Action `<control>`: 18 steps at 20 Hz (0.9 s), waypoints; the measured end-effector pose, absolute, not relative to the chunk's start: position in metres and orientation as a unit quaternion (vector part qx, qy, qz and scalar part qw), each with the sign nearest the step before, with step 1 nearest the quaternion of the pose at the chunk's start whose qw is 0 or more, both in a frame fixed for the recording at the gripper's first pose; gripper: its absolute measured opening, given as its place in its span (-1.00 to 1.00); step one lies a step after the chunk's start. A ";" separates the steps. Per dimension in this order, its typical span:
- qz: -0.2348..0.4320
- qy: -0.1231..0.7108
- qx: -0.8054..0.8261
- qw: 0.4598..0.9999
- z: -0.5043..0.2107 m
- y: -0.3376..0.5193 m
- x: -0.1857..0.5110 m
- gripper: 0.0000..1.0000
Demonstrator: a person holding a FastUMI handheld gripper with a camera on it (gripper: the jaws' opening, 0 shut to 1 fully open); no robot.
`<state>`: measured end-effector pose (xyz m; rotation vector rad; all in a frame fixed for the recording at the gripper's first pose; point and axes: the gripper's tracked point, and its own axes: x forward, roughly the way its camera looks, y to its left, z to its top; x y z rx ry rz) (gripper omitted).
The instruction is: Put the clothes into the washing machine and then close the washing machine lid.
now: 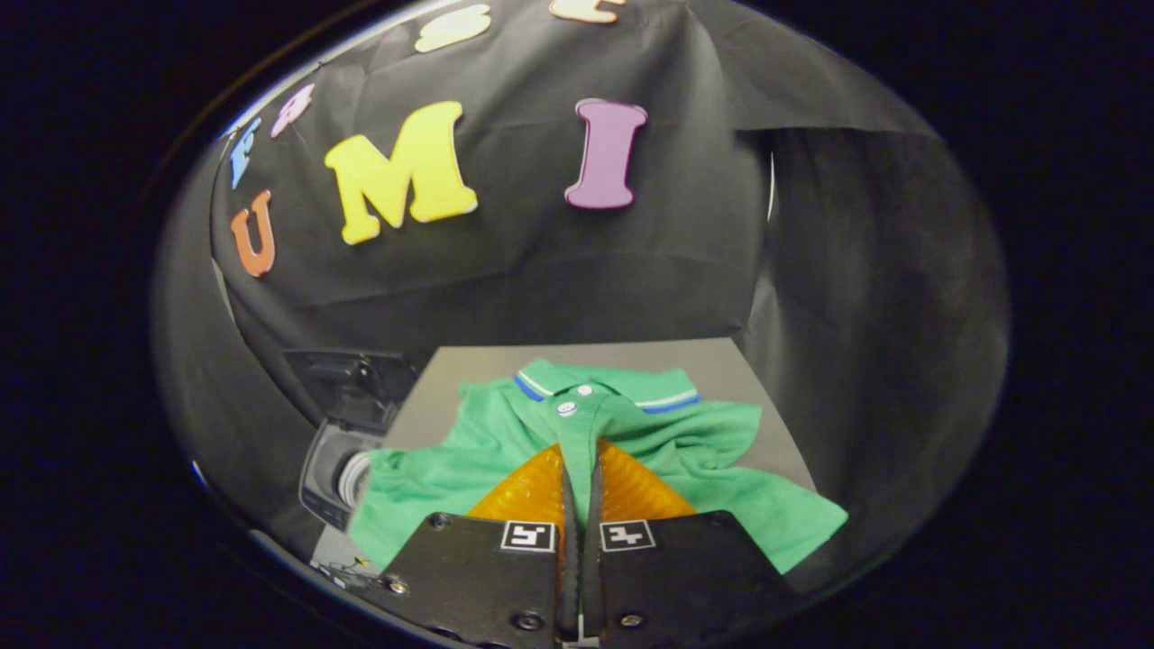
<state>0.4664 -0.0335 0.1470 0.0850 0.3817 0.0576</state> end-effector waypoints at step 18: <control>0.153 0.013 0.051 0.987 0.338 0.194 0.359 -0.90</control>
